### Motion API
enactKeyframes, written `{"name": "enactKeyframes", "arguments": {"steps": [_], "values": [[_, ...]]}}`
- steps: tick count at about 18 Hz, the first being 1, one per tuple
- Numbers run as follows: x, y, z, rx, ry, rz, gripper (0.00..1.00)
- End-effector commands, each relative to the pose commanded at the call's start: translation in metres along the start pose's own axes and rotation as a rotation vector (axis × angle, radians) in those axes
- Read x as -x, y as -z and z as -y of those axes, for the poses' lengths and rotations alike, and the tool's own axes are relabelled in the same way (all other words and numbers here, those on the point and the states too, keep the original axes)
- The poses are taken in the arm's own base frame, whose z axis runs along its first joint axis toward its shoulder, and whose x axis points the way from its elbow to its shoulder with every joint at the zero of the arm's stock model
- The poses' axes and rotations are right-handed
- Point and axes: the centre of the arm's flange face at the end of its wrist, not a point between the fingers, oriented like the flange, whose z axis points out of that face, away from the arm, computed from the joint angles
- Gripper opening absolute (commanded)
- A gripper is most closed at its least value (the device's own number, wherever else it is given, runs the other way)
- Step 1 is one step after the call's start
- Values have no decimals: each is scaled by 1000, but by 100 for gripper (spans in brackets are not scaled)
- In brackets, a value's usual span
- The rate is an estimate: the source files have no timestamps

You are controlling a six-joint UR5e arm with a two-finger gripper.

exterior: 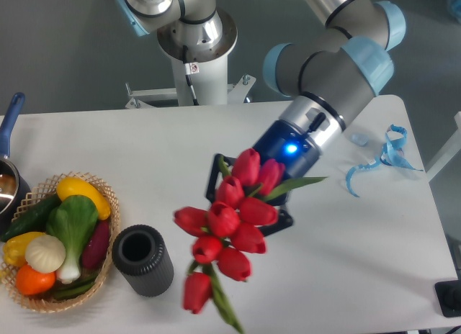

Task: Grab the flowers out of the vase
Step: 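Carry the held tulips away from the vase toward the blue ribbon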

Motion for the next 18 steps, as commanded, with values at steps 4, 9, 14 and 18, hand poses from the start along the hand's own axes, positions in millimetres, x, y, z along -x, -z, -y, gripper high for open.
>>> {"name": "enactKeyframes", "arguments": {"steps": [4, 9, 14, 18], "values": [[9, -1, -28, 139, -71, 90, 7], [14, 11, -62, 384, -126, 232, 7], [9, 14, -91, 607, -79, 287, 7], [-10, 5, -103, 754, -21, 240, 7]]}}
